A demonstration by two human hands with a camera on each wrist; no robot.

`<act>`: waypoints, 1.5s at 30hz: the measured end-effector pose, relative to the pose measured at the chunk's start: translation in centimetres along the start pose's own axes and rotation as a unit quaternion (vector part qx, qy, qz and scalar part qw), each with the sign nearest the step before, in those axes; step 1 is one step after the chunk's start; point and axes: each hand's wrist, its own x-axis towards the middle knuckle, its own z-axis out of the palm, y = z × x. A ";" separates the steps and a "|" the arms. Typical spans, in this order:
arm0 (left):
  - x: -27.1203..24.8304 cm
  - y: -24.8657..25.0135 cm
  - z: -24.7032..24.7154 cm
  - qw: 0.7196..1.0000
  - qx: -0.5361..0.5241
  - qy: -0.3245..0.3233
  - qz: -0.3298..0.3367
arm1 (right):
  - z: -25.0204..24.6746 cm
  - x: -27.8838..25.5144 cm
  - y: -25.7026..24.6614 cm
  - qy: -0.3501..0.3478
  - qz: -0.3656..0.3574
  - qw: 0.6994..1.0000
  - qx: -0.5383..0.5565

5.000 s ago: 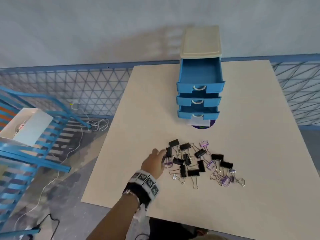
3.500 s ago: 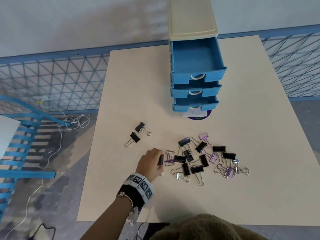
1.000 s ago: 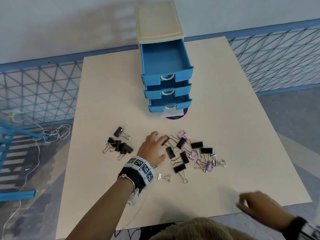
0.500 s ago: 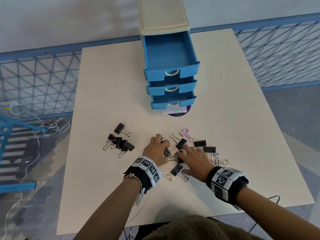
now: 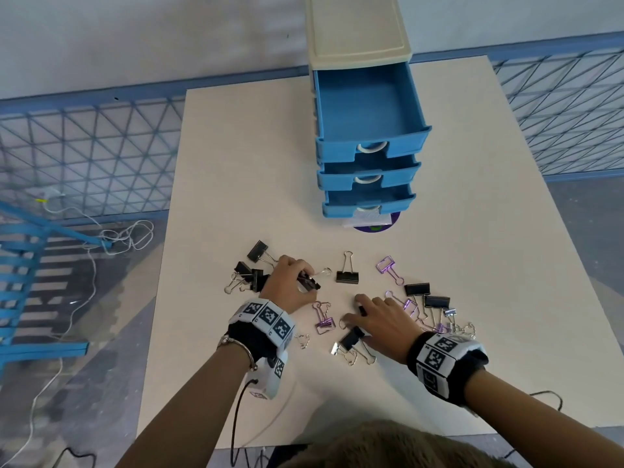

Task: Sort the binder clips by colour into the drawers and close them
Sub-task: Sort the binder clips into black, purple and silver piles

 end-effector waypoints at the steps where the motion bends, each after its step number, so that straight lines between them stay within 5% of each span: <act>1: 0.1 -0.4 -0.4 1.000 0.002 0.014 0.000 | 0.0 0.5 0.0 0.002 -0.014 1.000 -0.011; 9: -0.6 -2.2 -1.7 0.986 0.160 0.016 -0.040 | -1.2 3.3 0.7 0.029 -0.006 0.999 -0.023; 14: -3.5 -1.5 -0.5 0.985 0.132 0.078 0.085 | -3.5 4.4 0.9 0.058 0.032 0.996 0.062; 21: -7.6 -1.0 3.3 0.971 0.115 0.011 0.209 | -5.1 7.0 0.6 0.092 0.096 0.976 0.170; 30: -7.5 0.3 7.2 0.926 0.257 -0.051 0.274 | -4.7 5.0 0.9 0.147 0.025 0.948 0.282; 36: -5.9 1.7 7.8 0.893 0.337 -0.084 0.288 | -3.6 0.2 4.7 0.183 0.094 0.940 0.271; 39: -5.6 2.6 7.6 0.914 0.279 -0.079 0.283 | -2.4 -2.3 7.1 0.188 0.164 0.928 0.277; 42: -4.8 3.6 6.5 0.961 0.174 -0.077 0.202 | -1.3 -4.2 8.4 0.151 0.187 0.931 0.273; 45: -3.4 3.8 5.0 0.991 0.068 0.020 0.116 | -0.5 -5.0 8.7 0.116 0.191 0.932 0.285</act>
